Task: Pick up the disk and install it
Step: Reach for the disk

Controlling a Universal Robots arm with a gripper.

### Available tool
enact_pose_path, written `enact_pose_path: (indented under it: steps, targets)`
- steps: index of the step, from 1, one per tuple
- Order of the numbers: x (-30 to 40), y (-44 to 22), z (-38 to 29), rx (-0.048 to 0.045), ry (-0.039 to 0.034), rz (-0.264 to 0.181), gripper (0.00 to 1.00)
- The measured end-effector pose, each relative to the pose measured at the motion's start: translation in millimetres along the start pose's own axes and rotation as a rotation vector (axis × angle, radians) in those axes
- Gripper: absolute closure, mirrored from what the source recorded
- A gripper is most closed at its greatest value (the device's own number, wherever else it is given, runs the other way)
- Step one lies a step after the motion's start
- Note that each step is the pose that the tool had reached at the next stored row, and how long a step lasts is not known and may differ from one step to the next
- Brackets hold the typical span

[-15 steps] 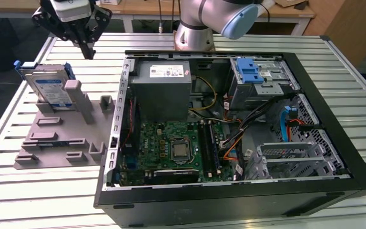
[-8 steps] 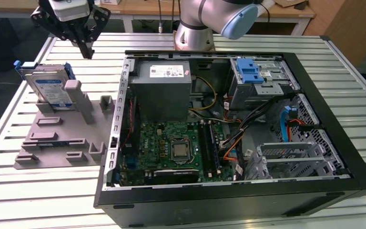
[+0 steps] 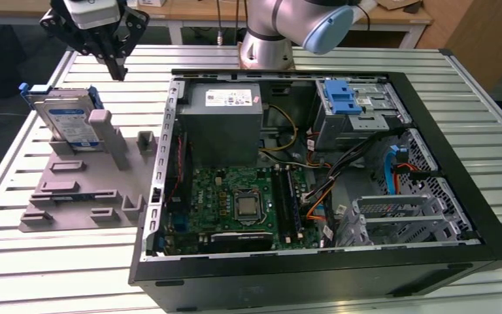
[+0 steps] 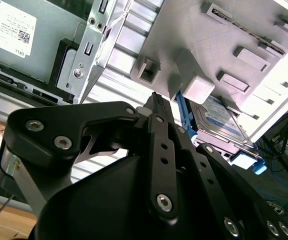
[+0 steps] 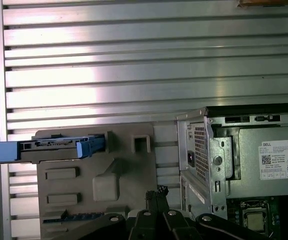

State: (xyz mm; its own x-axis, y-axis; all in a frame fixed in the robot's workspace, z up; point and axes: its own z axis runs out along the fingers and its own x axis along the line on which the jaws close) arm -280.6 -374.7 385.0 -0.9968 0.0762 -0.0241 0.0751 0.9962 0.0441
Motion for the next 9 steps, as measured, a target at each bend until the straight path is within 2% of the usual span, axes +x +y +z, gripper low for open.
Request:
enact_pose_path:
  steps: [9]
  targets:
    - [2.4,-0.1,0.1,-0.0001,-0.0001,0.000,0.89]
